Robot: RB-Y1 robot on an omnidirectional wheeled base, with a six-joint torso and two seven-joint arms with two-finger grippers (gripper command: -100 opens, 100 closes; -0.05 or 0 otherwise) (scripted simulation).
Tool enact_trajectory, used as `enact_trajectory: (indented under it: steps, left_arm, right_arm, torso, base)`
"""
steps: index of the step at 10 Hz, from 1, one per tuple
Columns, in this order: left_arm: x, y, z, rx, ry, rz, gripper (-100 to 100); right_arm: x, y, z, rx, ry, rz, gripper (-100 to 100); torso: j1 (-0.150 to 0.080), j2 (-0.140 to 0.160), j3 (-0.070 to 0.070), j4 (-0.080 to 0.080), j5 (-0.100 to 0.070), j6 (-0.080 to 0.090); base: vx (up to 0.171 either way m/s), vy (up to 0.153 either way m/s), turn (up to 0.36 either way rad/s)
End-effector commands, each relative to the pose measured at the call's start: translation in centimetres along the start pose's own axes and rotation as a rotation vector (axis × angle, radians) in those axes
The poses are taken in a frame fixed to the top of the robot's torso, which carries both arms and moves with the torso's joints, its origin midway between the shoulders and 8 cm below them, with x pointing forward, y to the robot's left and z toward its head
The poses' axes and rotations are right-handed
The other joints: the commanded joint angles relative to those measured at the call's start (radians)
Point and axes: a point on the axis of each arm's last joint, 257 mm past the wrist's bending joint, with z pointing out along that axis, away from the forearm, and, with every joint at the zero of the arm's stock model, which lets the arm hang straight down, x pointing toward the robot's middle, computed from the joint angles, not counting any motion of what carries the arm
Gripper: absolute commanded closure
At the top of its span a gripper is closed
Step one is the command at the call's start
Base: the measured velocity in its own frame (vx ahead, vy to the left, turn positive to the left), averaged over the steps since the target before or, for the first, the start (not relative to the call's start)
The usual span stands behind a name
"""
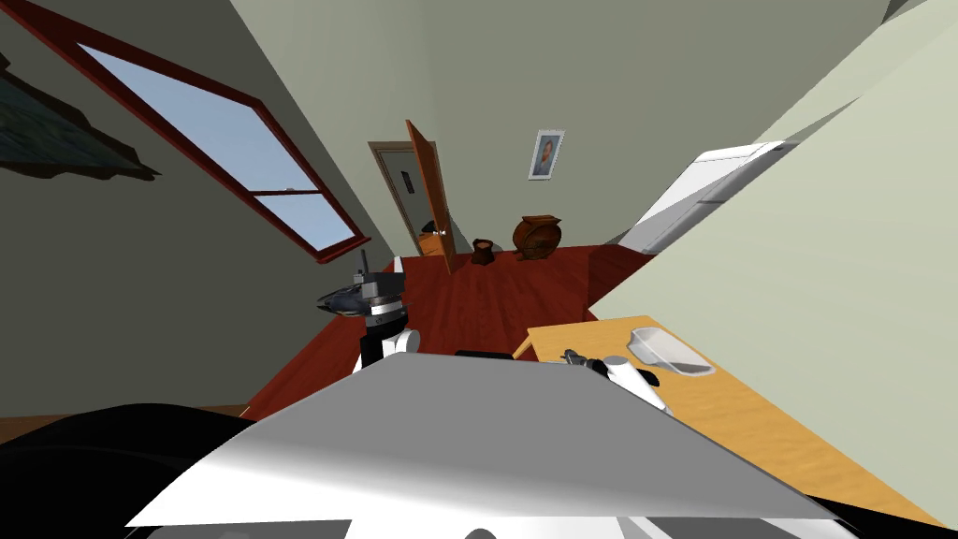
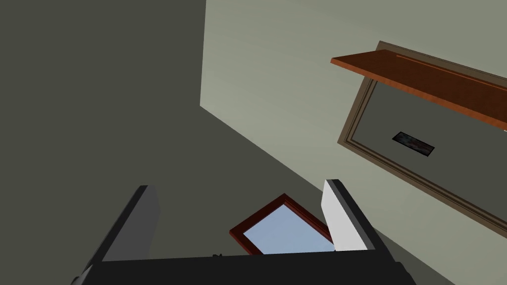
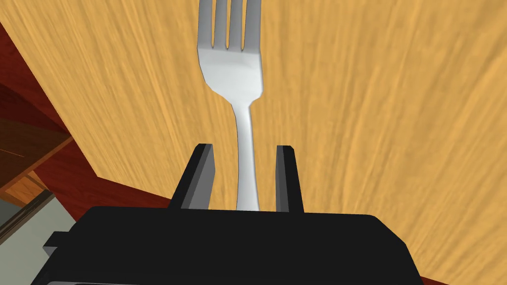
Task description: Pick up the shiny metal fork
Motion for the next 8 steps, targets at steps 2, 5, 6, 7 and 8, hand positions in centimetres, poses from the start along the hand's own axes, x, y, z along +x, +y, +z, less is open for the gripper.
enact_trajectory:
  steps: [2, 5, 6, 7, 8]
  left_arm:
    - [0.0, 0.0, 0.0, 0.0, 0.0, 0.0, 0]
    - [0.0, 0.0, 0.0, 0.0, 0.0, 0.0, 0]
    - [0.0, 0.0, 0.0, 0.0, 0.0, 0.0, 0]
    - [0.0, 0.0, 0.0, 0.0, 0.0, 0.0, 0]
    - [0.0, 0.0, 0.0, 0.0, 0.0, 0.0, 0]
  right_arm:
    - [0.0, 0.0, 0.0, 0.0, 0.0, 0.0, 0]
    - [0.7, -0.2, -1.6, -0.003, -0.008, -0.032, 100]
    - [0.9, -0.3, -2.1, -0.005, -0.012, -0.044, 100]
    - [0.8, -0.2, -1.8, -0.003, -0.007, -0.036, 100]
    - [0.7, -0.2, -1.9, -0.004, -0.009, -0.037, 0]
  torso:
    - [0.0, 0.0, 0.0, 0.0, 0.0, 0.0]
    - [0.003, -0.002, -0.001, 0.0, 0.001, 0.001]
    - [0.003, -0.003, -0.001, 0.0, 0.001, 0.001]
    - [0.003, -0.003, -0.001, 0.0, 0.001, 0.0]
    - [0.002, -0.002, -0.001, 0.0, 0.0, 0.0]
  base:
    - [0.0, 0.0, 0.0]
    - [0.042, 0.042, -0.144]
    - [0.043, 0.043, -0.097]
    - [0.018, 0.018, -0.019]
    - [0.0, 0.0, 0.0]
